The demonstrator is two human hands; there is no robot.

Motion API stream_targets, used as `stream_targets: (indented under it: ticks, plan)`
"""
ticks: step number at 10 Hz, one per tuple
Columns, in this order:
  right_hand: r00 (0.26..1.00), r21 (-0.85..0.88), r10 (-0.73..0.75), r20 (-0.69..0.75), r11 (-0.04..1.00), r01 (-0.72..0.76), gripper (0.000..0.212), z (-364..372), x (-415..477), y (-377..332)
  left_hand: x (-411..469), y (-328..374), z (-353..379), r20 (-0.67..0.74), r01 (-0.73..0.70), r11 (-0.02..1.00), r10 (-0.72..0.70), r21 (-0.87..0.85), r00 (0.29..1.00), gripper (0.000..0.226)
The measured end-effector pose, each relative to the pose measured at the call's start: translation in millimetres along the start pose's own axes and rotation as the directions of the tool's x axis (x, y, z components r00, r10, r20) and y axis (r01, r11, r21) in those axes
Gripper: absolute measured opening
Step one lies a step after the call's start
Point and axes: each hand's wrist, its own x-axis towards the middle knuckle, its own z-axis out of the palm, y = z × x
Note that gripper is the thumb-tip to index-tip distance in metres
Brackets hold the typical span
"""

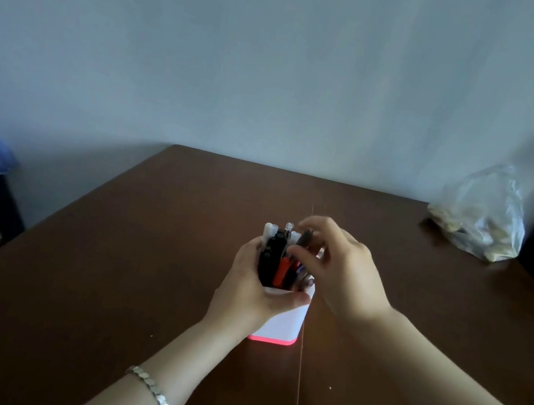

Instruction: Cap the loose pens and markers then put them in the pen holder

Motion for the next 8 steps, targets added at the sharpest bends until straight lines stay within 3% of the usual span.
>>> stream_targets:
  ticks: [1,2,3,4,5,6,7,8]
  plan:
    - [0.998,-0.007,-0.063,-0.024,0.998,0.063,0.030,8,-6,5,4,-2,1,-0.029,-0.019,1.000,0.019,0.004,0.999,0.072]
    - [0.994,-0.027,-0.100,0.041,0.995,0.101,0.057,14,-8,8,8,-6,4,-0.033,-0.024,0.999,0.025,0.024,0.999,0.071]
    - [0.965,-0.046,-0.135,0.224,0.988,0.148,0.082,14,1,-2,11,-13,3,-0.032,-0.016,0.997,0.019,0.070,0.999,0.067]
    - [0.912,-0.157,-0.079,0.403,0.975,0.154,0.084,16,21,-15,8,-12,1,-0.008,-0.042,0.995,0.042,0.086,0.999,0.074]
    - [0.882,-0.232,-0.018,0.470,0.962,0.143,0.068,16,32,-16,6,-12,1,0.001,-0.060,0.997,0.060,0.040,0.998,0.087]
    - [0.854,-0.168,-0.006,0.520,0.980,0.109,0.063,11,29,-14,5,-12,0,0.009,-0.064,0.995,0.064,0.070,0.998,0.091]
    - [0.888,0.156,0.102,0.448,0.969,-0.190,0.041,-3,27,-16,4,-5,-3,0.034,-0.046,0.995,0.044,0.091,0.998,0.076]
    - [0.928,0.174,0.256,0.269,0.935,-0.309,0.024,-23,24,-4,-1,11,-11,0.134,0.053,0.993,-0.068,0.108,0.989,0.079]
